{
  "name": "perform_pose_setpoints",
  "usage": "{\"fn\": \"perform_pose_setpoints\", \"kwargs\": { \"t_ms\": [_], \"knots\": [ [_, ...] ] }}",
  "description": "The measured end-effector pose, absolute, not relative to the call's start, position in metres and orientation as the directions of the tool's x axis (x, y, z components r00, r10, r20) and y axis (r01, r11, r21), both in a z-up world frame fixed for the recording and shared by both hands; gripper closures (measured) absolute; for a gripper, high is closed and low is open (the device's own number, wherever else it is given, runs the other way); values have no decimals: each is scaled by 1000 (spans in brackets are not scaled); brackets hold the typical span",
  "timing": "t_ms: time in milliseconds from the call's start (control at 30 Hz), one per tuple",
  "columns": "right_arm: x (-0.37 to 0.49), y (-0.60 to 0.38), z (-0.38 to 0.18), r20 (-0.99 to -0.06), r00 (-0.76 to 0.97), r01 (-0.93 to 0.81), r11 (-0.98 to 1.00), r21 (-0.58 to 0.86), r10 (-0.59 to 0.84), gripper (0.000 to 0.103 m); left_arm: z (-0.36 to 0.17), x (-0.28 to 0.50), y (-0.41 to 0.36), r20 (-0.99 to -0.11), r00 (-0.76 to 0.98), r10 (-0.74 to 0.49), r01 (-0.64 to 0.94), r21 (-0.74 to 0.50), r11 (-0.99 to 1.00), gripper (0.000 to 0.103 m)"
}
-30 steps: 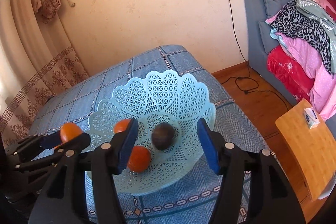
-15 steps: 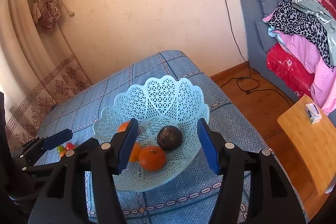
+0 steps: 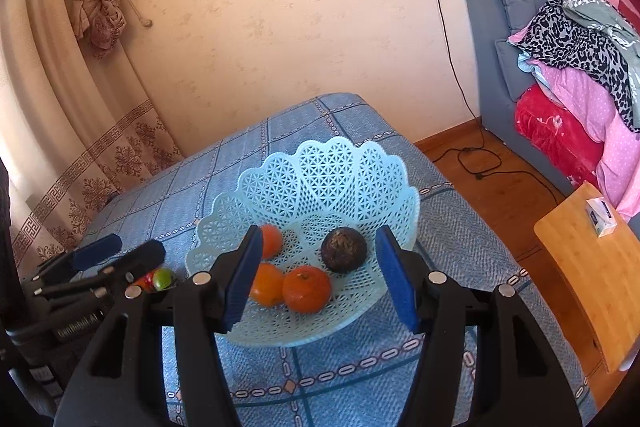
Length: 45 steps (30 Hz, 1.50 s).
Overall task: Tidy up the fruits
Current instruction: 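Open the left gripper to drop the oval orange into the basket, then move the left gripper to the green tomato and close on it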
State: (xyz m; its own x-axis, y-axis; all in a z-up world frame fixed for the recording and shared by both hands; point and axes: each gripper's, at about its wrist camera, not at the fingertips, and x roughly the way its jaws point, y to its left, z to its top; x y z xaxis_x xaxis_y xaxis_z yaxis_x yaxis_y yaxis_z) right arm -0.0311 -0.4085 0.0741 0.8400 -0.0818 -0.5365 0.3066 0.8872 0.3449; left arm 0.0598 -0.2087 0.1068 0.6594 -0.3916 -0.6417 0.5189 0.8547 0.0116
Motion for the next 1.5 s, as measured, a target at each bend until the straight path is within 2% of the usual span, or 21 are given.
{"fn": "perform_pose_setpoints", "kwargs": {
  "t_ms": [667,1500],
  "knots": [
    [-20,-346,76,-557,830,192,928,320,20,43,94,59,-116,-645,715,-269,374,27,927,22],
    [5,-254,51,-640,755,28,968,249,143,43,25,71,-57,-747,637,-191,288,1,958,22]
  ]
}}
